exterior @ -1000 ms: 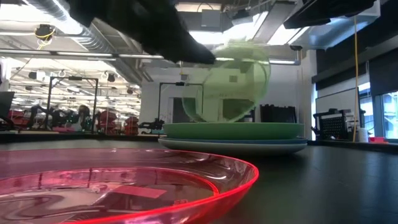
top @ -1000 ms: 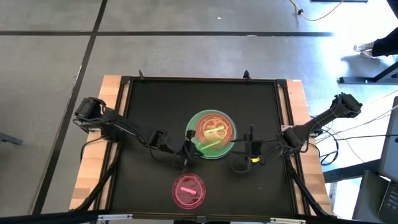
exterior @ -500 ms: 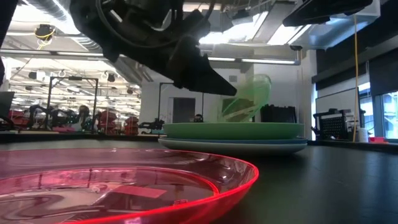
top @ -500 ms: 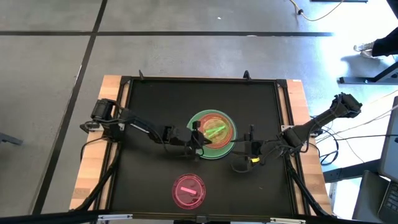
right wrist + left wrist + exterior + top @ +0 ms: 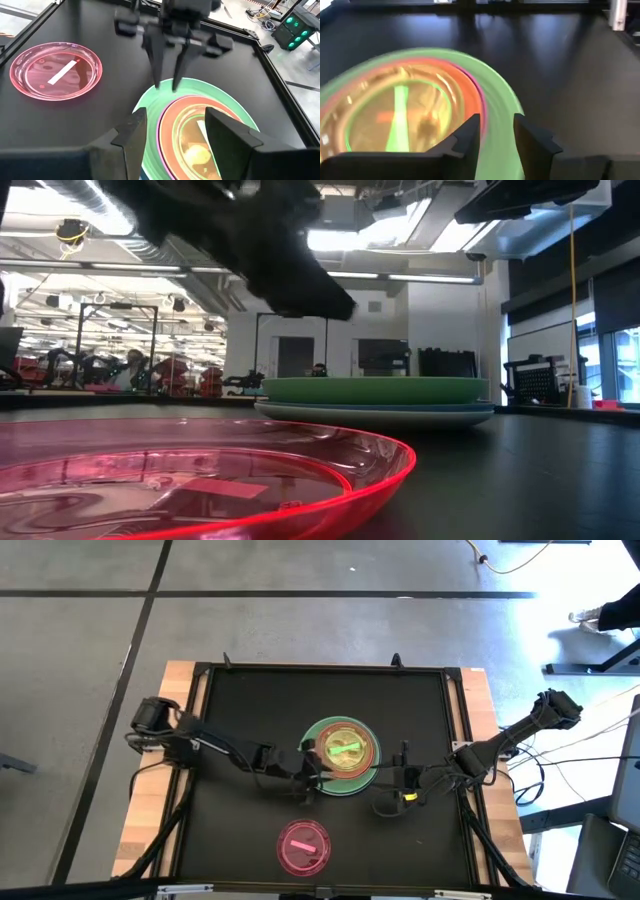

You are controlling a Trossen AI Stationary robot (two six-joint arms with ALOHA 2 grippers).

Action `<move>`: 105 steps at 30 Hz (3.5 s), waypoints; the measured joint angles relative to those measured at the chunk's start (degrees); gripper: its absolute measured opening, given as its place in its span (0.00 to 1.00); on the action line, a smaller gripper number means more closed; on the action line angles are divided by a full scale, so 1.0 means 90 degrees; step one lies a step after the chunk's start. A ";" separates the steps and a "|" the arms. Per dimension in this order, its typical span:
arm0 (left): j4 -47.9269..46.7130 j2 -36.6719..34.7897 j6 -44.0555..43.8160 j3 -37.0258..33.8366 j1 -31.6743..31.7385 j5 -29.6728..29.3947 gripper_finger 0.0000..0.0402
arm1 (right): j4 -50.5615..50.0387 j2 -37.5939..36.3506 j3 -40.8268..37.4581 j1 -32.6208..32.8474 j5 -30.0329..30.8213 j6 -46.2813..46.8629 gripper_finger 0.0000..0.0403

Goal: Stack plastic plates
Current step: Stack the small red plate on the small green plate, then return to Home Position

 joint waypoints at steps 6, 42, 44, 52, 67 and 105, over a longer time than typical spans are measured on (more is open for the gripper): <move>-0.1368 -0.0610 -0.1436 0.0002 -0.0504 0.0449 0.30 | 0.0002 0.0000 0.0000 0.0000 -0.0001 0.0002 0.47; -0.1693 0.0647 -0.2628 -0.0006 -0.1471 0.1614 0.05 | 0.0041 0.0002 0.0000 0.0000 -0.0068 -0.0007 0.47; -0.1697 0.0652 -0.2616 -0.0006 -0.1466 0.1663 0.02 | 0.0043 0.0002 0.0000 0.0000 -0.0068 -0.0010 0.47; -0.1718 0.0617 -0.2132 -0.0006 -0.1442 0.1422 0.00 | 0.0044 0.0002 0.0000 0.0000 -0.0068 -0.0032 0.47; -0.1718 -0.0973 -0.1435 -0.0006 -0.0528 0.0092 0.00 | 0.0049 0.0002 0.0000 -0.0001 0.0056 -0.0032 0.47; 0.0353 0.0017 -0.1107 -0.0003 0.1726 -0.0433 0.22 | 0.0192 0.0088 0.0000 -0.0002 0.0731 -0.0039 0.47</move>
